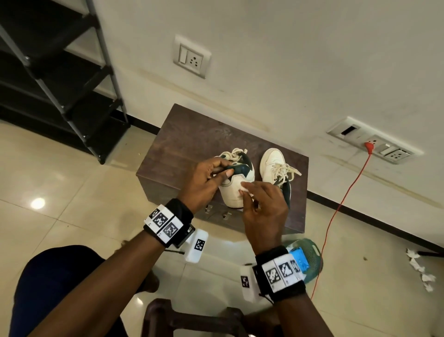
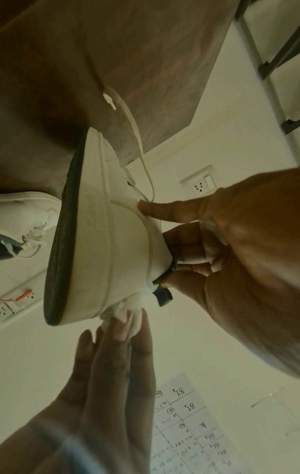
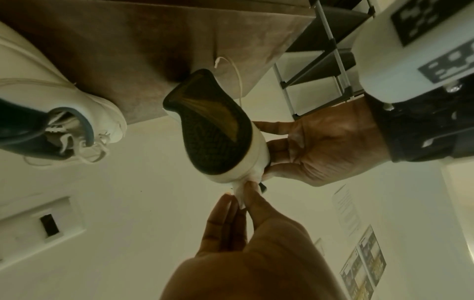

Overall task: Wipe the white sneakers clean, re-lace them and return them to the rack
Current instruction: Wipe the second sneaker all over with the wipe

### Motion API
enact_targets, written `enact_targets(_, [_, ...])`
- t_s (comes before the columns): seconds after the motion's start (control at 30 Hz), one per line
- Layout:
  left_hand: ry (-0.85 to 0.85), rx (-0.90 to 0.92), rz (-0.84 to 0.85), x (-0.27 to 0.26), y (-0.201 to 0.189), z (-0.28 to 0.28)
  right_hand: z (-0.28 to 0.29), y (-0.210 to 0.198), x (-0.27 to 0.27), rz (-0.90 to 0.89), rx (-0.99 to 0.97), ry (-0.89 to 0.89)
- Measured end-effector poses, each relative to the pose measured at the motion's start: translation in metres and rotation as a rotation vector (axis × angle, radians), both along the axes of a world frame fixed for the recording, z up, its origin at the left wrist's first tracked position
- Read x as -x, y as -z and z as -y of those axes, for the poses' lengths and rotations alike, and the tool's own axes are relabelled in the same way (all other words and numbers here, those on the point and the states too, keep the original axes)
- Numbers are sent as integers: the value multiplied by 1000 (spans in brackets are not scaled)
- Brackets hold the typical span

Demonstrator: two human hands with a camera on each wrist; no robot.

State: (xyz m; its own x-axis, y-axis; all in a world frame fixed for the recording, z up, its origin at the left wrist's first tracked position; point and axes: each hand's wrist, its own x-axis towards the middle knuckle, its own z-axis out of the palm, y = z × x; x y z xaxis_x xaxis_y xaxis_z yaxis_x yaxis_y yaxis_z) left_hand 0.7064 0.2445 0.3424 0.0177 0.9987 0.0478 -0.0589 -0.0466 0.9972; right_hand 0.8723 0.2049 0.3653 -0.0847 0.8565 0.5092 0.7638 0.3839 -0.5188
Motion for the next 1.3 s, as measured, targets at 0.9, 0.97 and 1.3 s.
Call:
enact_targets(0.9, [-27,28,-1,4,-16,-15,0,-8,7,15,41,31])
enact_targets(0.97, [-30,35,-7,12,-15,-18,22,4,-5,7,90,18])
enact_targets(1.3, [-43,36,-20,29,-10,-24,10,-13,-3,-264,103,3])
